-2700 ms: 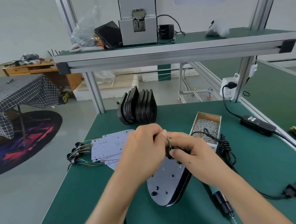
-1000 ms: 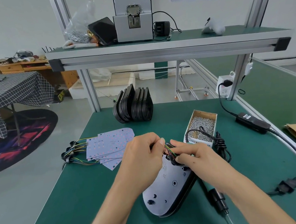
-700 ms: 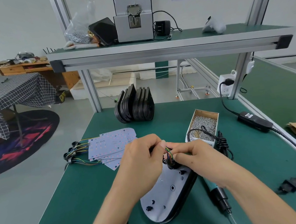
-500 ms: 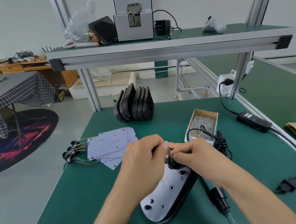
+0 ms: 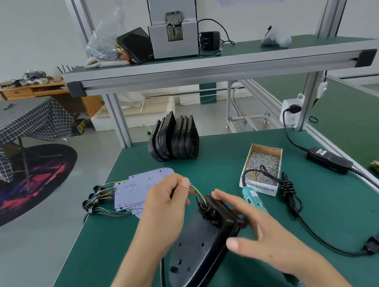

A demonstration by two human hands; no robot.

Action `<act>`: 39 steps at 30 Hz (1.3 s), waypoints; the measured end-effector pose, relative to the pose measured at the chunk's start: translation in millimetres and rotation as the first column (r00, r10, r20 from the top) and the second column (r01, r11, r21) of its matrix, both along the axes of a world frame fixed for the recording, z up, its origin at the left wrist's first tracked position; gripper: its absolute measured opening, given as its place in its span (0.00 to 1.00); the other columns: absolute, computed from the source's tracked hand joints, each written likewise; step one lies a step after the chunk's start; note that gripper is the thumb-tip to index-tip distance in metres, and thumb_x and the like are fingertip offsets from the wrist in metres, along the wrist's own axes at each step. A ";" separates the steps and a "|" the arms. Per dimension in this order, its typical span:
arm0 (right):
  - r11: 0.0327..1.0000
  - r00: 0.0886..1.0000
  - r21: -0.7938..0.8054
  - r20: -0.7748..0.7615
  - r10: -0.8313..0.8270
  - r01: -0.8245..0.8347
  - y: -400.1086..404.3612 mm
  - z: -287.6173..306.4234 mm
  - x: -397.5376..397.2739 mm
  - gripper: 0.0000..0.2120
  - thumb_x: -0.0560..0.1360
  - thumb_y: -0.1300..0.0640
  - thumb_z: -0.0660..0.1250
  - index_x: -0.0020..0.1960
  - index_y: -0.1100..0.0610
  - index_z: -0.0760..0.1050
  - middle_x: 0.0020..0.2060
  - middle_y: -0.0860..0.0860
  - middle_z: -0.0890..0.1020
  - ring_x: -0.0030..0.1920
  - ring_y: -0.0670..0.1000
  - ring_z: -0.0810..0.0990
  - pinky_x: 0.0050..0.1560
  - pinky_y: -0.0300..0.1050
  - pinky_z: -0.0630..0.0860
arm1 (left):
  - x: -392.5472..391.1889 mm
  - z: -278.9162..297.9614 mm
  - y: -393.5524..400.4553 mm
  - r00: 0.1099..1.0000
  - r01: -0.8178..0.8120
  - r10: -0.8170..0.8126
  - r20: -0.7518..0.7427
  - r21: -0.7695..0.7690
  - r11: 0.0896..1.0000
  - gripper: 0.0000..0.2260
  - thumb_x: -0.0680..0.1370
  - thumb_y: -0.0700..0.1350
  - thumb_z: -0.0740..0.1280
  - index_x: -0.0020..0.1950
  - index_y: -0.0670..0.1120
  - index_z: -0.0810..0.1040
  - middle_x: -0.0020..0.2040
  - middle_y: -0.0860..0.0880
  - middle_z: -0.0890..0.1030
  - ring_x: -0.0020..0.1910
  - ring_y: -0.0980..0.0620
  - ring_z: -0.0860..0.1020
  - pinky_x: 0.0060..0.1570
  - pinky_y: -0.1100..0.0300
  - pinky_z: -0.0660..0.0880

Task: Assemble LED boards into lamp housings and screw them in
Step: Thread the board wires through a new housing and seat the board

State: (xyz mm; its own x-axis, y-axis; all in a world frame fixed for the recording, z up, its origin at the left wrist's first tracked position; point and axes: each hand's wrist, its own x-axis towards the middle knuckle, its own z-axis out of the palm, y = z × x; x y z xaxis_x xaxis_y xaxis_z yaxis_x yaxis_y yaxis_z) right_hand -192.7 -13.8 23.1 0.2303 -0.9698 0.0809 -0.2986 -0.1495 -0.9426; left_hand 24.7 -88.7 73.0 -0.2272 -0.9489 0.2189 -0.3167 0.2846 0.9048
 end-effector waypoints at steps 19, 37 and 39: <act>0.929 0.906 -0.203 0.358 -0.224 0.310 -14.2 19.5 47.7 0.35 0.69 0.37 0.71 0.75 0.34 0.66 0.70 0.43 0.76 0.69 0.44 0.75 0.61 0.29 0.71 | -0.2 5.1 1.1 0.826 0.025 0.171 -0.536 0.339 0.940 0.16 0.85 0.47 0.62 0.41 0.42 0.78 0.33 0.46 0.74 0.38 0.44 0.84 0.64 0.37 0.77; 0.956 0.840 0.254 0.480 -0.253 0.143 -7.1 78.3 49.4 0.20 0.68 0.34 0.69 0.58 0.38 0.83 0.58 0.53 0.86 0.53 0.47 0.86 0.54 0.48 0.81 | -2.6 15.5 -4.5 0.983 0.122 -0.137 -0.125 -0.122 0.985 0.05 0.79 0.50 0.70 0.52 0.59 0.84 0.46 0.58 0.86 0.43 0.56 0.84 0.46 0.61 0.80; 0.937 0.829 0.313 0.474 -0.297 0.157 -4.0 85.5 50.1 0.21 0.68 0.33 0.72 0.53 0.45 0.84 0.51 0.55 0.87 0.45 0.48 0.86 0.44 0.43 0.83 | -0.6 16.9 -7.0 0.967 0.171 -0.179 -0.181 -0.058 0.984 0.03 0.78 0.49 0.71 0.50 0.56 0.84 0.42 0.53 0.87 0.39 0.54 0.83 0.41 0.63 0.78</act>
State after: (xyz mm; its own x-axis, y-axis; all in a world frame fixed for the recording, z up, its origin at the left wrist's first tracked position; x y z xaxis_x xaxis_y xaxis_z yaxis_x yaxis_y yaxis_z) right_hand -142.7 -17.9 108.6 -0.0046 -0.9918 -0.1279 0.2358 0.1233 -0.9639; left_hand 24.0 -95.7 89.9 -0.3405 -0.8873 0.3110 -0.0872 0.3592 0.9292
